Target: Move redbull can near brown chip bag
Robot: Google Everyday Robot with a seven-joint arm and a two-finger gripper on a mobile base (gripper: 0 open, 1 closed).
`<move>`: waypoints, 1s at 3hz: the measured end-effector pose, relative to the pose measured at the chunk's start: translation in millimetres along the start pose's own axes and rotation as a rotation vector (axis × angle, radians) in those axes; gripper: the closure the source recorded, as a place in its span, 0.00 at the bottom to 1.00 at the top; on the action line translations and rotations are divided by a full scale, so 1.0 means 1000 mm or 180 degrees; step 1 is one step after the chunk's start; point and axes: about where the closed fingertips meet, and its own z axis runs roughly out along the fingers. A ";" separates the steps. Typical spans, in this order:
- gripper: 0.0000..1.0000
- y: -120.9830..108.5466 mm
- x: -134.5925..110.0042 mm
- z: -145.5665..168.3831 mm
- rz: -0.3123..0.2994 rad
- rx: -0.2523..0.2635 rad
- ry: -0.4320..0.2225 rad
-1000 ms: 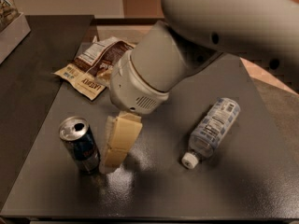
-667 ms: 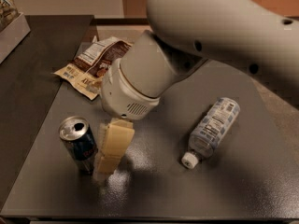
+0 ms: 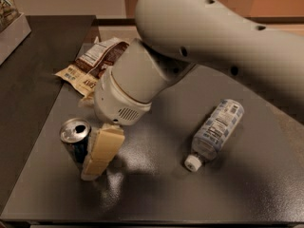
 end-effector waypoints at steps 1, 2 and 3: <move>0.41 -0.001 -0.001 0.005 0.0047 -0.0060 -0.0022; 0.64 -0.004 -0.001 0.002 0.0111 -0.0061 -0.0066; 0.87 -0.019 0.003 -0.014 0.0204 0.0060 -0.0056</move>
Offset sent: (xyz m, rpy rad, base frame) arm 0.0104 -0.0003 0.0000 0.0287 0.0720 -0.0364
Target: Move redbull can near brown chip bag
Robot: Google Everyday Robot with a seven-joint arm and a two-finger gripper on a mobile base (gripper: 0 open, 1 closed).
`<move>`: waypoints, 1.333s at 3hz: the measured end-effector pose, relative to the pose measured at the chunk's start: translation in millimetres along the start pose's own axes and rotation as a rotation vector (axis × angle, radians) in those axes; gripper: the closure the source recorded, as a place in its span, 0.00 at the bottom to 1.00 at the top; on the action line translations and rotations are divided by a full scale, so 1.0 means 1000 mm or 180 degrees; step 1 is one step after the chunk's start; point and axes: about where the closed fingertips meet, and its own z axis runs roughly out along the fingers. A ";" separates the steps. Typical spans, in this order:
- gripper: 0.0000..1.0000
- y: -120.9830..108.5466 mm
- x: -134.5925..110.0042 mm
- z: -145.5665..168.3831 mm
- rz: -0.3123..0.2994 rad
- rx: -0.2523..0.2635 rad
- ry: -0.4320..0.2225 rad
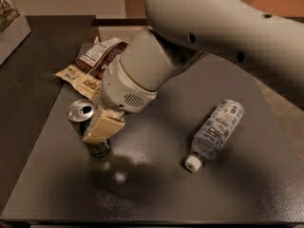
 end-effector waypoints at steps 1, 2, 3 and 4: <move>1.00 -0.033 0.009 -0.025 0.0163 0.0237 0.0047; 1.00 -0.076 0.028 -0.046 0.0459 0.0485 0.0121; 1.00 -0.119 0.051 -0.061 0.0834 0.0707 0.0196; 1.00 -0.160 0.070 -0.074 0.1179 0.0884 0.0192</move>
Offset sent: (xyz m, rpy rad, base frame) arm 0.1455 -0.0681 0.0183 -0.0548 -0.0019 -0.3810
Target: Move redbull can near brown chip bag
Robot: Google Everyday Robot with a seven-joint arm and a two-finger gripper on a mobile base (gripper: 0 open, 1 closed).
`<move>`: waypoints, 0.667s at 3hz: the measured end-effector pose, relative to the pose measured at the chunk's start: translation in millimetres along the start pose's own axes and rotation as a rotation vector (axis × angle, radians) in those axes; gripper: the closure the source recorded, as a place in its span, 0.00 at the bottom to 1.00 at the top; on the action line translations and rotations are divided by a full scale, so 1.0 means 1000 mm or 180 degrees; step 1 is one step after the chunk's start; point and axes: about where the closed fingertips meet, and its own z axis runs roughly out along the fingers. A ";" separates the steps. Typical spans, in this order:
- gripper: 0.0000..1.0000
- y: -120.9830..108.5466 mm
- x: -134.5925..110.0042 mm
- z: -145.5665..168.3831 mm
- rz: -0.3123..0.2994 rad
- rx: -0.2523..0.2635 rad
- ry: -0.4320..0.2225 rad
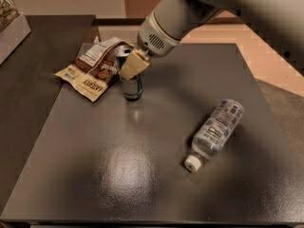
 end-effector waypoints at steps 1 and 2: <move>1.00 -0.031 -0.003 0.001 0.0276 0.0116 -0.0085; 1.00 -0.048 -0.009 0.005 0.0435 0.0177 -0.0224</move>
Offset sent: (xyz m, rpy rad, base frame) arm 0.0732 -0.0057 0.0046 0.1443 0.0202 -0.2122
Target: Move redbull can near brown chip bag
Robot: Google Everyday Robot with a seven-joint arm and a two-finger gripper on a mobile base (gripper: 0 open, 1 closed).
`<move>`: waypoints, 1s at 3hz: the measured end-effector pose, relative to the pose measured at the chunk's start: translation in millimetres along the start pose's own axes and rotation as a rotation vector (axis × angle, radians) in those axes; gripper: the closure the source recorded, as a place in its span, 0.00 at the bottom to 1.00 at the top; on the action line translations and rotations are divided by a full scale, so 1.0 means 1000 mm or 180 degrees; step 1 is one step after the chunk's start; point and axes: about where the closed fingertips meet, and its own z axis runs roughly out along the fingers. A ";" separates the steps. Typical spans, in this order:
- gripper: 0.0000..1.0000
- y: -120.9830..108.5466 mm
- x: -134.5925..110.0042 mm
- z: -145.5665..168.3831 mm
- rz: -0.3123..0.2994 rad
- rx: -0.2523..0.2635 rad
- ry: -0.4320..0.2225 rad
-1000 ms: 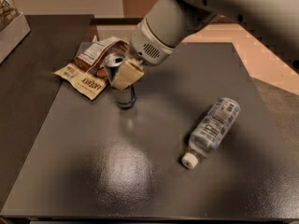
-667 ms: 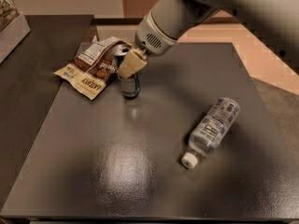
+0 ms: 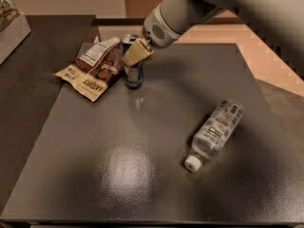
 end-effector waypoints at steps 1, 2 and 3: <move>0.83 -0.003 -0.004 0.006 0.0047 0.0032 -0.0135; 0.59 0.001 -0.005 0.014 0.0032 0.0029 -0.0233; 0.36 0.006 -0.003 0.019 -0.0031 0.0015 -0.0279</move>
Offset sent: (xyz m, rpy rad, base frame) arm 0.0034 0.0162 -0.0112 0.0996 -0.0505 -0.0189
